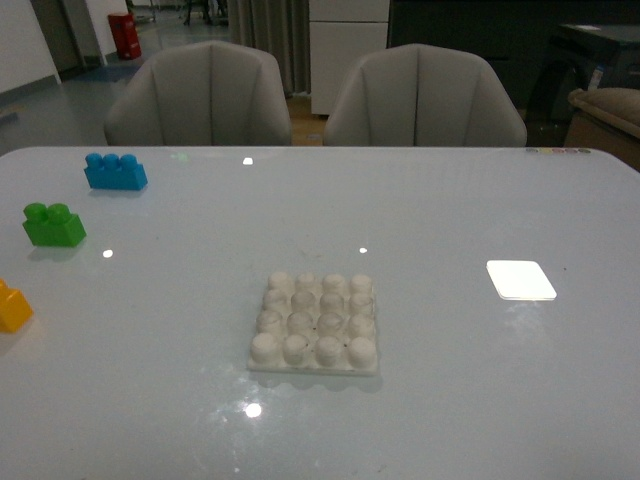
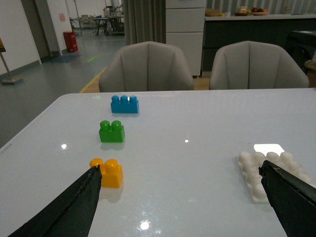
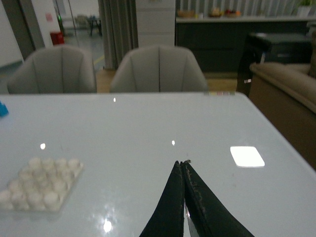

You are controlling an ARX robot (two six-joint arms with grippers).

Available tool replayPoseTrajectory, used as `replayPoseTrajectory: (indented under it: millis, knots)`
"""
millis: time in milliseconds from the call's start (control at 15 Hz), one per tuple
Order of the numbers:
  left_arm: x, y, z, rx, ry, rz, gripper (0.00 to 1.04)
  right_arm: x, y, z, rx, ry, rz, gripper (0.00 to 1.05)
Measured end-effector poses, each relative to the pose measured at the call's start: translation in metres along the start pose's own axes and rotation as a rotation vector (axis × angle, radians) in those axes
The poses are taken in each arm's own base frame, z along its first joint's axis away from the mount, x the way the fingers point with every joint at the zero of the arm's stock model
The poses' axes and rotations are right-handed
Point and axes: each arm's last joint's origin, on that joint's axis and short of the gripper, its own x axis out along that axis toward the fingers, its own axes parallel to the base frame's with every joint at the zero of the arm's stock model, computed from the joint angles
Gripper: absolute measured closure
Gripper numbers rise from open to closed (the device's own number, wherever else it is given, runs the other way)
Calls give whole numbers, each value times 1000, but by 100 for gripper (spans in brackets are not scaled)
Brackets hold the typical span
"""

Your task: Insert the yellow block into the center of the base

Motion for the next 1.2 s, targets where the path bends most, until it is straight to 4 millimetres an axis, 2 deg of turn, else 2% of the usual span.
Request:
replayPoseTrajectory:
  millis: [67,133,533,600,1067,1133,1200]
  knots:
    - [0,0,0,0,0,0,7,-7,0,-6,0,52,2,103]
    - [0,0,0,0,0,0,7,-10,0,-1,0,-10,0,103]
    - [0,0,0,0,0,0,7,-10,0,-3,-1,7,0,103]
    - [0,0,0,0,0,0,7,-10,0,-3,-3,7,0,97]
    - [0,0,0,0,0,0,7,-10,0,-3,-3,7,0,11]
    - [0,0,-1,-4,20,2,7,-10,0,-3,-2,7,0,4]
    - [0,1,-3,-33,191,7,7,-10,0,-3,-3,7,0,8]
